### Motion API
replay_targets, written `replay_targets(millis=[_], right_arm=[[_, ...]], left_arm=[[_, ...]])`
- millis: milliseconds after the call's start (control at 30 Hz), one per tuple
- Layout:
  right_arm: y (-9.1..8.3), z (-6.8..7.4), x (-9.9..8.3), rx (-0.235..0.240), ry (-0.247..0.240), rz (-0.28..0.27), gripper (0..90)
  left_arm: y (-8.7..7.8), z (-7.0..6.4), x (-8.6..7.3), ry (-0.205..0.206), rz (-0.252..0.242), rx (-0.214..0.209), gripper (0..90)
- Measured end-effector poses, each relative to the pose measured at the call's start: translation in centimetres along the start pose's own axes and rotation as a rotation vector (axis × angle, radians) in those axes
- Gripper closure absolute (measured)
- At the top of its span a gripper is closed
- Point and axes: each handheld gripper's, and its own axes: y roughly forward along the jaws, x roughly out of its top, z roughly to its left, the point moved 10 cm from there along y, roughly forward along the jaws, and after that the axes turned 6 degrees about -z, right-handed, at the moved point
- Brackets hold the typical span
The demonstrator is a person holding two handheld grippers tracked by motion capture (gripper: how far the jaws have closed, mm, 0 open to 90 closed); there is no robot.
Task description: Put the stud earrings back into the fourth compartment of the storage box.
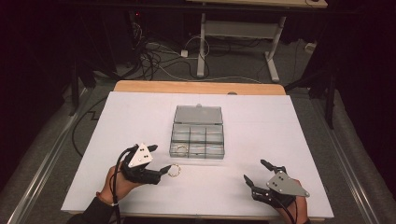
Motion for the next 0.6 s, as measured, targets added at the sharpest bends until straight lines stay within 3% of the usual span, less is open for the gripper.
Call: replay_targets(millis=[333,600], right_arm=[[0.2,0.5,-0.1,0.014,-0.011,0.012,25.8],[0.2,0.3,-0.2,0.015,-0.008,0.016,25.8]], left_arm=[[2.5,-2.0,-2.7,-0.032,0.13,-0.107,16.0],[4.8,-2.1,-3.2,-0.044,0.202,-0.133,16.1]])
